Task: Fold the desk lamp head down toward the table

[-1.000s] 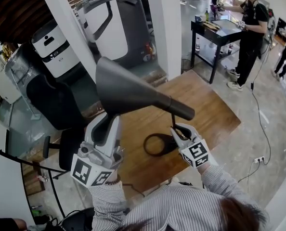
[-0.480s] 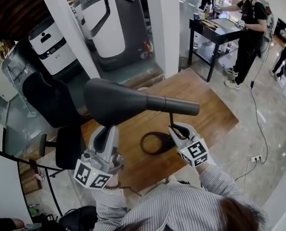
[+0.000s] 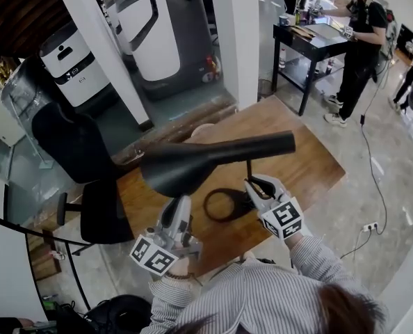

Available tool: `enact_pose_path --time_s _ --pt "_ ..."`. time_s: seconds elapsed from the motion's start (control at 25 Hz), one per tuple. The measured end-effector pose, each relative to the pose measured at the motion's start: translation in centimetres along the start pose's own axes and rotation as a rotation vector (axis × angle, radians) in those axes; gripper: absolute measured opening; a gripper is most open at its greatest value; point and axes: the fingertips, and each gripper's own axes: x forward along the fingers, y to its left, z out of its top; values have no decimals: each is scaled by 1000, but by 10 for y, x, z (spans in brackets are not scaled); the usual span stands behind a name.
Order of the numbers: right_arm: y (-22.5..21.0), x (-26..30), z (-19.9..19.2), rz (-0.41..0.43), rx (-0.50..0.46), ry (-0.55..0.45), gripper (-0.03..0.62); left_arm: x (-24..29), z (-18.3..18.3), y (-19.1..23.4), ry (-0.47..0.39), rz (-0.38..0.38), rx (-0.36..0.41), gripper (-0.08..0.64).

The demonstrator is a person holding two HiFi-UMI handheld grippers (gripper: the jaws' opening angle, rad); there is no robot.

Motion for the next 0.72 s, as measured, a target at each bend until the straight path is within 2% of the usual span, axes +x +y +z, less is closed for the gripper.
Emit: enact_pose_path --time_s 0.16,0.32,0.56,0.72 --pt "0 0 2 -3 4 -1 43 0 -28 3 -2 13 -119 37" --pt "1 0 1 2 7 -5 43 -1 -52 0 -11 6 -203 34" --pt "-2 1 3 -3 16 -7 43 11 -98 -8 79 -7 -326 31" --pt "0 1 2 -8 18 -11 43 13 -112 -13 104 -22 -360 29"
